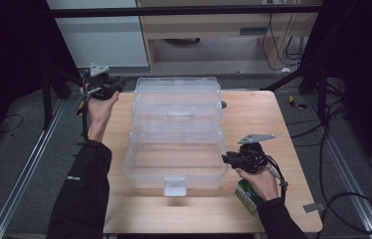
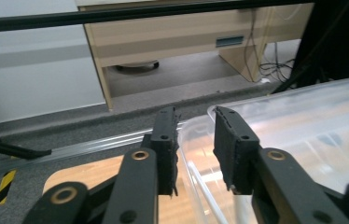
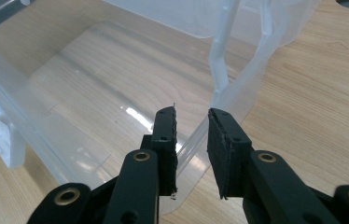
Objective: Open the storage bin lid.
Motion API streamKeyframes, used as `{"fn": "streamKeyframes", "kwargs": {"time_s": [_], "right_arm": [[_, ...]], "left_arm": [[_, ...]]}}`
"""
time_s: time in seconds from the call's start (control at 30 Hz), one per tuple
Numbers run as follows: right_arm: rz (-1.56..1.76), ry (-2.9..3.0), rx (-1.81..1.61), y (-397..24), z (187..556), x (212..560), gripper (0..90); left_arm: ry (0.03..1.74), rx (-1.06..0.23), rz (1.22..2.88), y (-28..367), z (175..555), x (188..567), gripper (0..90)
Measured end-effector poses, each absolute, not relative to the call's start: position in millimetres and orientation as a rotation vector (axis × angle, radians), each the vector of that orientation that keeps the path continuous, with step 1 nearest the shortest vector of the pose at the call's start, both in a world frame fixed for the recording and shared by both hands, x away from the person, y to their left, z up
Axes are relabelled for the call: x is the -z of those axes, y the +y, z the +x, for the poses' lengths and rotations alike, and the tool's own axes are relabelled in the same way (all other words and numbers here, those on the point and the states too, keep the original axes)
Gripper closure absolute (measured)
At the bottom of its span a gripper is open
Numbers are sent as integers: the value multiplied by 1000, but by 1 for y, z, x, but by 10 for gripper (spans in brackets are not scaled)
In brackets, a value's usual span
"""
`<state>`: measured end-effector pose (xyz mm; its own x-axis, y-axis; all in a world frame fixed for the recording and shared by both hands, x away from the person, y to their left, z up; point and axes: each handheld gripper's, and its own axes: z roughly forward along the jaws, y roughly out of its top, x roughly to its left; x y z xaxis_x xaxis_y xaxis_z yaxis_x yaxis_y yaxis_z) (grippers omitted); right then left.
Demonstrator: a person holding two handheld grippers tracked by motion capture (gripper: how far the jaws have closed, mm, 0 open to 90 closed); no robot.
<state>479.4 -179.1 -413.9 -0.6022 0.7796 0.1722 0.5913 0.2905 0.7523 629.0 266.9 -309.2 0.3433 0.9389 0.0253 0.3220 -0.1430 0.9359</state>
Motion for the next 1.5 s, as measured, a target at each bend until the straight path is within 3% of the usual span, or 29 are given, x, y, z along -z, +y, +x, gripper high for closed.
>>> {"fn": "streamKeyframes", "kwargs": {"time_s": [0.47,0.8,1.1,1.5], "right_arm": [[1262,2338,-1207,-180,481,413,726],[1268,2330,-1203,-179,480,413,726],[1275,2325,-1196,-178,479,413,726],[1267,2317,-1164,-176,479,412,688]], "left_arm": [[1034,-760,1768,276,540,315,593],[1042,-704,1801,279,495,356,547],[1106,-643,1792,289,474,397,483],[1211,-672,1781,311,466,427,453]]}}
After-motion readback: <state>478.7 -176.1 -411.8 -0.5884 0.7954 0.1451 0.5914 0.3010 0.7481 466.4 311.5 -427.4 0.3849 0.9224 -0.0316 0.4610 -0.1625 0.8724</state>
